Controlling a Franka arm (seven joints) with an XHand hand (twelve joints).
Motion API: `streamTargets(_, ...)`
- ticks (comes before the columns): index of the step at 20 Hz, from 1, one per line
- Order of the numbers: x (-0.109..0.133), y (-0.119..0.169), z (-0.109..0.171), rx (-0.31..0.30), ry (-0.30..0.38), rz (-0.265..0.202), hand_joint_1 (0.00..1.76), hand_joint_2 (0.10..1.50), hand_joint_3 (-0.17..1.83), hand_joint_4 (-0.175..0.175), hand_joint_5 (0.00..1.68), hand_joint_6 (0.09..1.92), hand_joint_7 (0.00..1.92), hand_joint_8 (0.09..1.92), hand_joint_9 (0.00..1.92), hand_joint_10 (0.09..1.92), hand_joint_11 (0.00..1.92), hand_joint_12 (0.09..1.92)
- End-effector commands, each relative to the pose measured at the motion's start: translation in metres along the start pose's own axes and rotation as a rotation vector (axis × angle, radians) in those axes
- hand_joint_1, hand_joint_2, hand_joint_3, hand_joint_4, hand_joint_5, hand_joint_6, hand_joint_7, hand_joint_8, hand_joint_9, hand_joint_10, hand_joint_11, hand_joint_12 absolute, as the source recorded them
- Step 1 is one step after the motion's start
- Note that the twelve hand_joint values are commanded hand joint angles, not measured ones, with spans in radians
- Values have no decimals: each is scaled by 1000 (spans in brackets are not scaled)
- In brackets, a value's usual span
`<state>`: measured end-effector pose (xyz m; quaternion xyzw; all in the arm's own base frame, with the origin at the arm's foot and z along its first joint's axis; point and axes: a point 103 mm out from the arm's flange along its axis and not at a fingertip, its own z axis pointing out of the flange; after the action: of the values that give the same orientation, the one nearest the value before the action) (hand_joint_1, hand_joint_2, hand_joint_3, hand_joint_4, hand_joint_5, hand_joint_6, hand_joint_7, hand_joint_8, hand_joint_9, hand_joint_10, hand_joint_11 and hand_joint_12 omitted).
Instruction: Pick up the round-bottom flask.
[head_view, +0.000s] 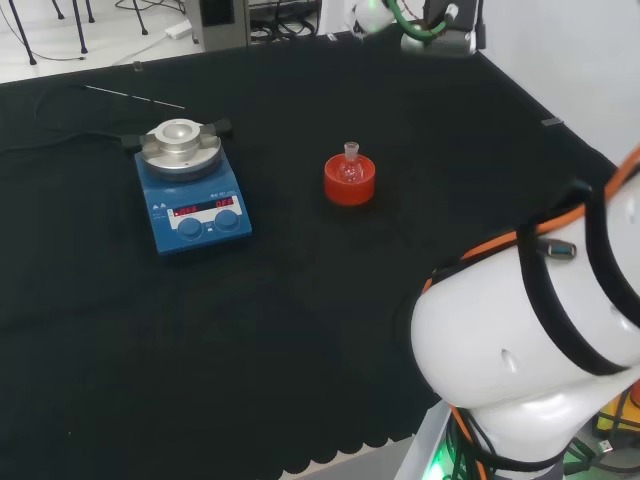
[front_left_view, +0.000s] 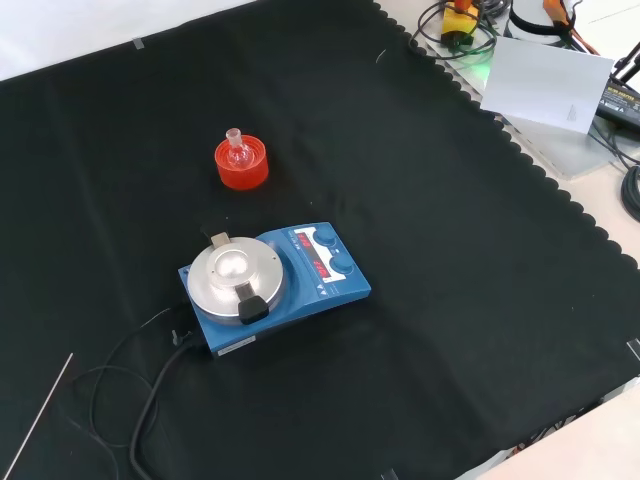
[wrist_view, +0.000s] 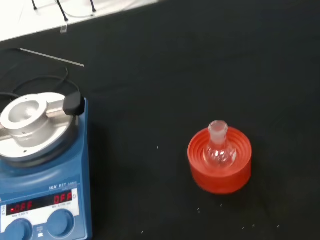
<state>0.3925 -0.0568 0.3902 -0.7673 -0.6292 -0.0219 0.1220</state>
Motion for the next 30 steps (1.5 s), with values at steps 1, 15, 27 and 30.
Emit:
streamTargets(1,-22,59,49,29,126,40,727,791,649,-43,417,87,142,596,263,670,0,1091)
streamTargets(15,-49,81,105,2,244,131,825,675,727,-39,424,87,67,575,207,675,0,1063)
streamTargets(27,-72,95,149,40,272,182,866,638,745,-42,458,87,17,555,185,679,0,1064)
streamTargets(30,-74,98,160,51,276,184,869,631,747,-42,461,87,12,553,183,680,0,1075)
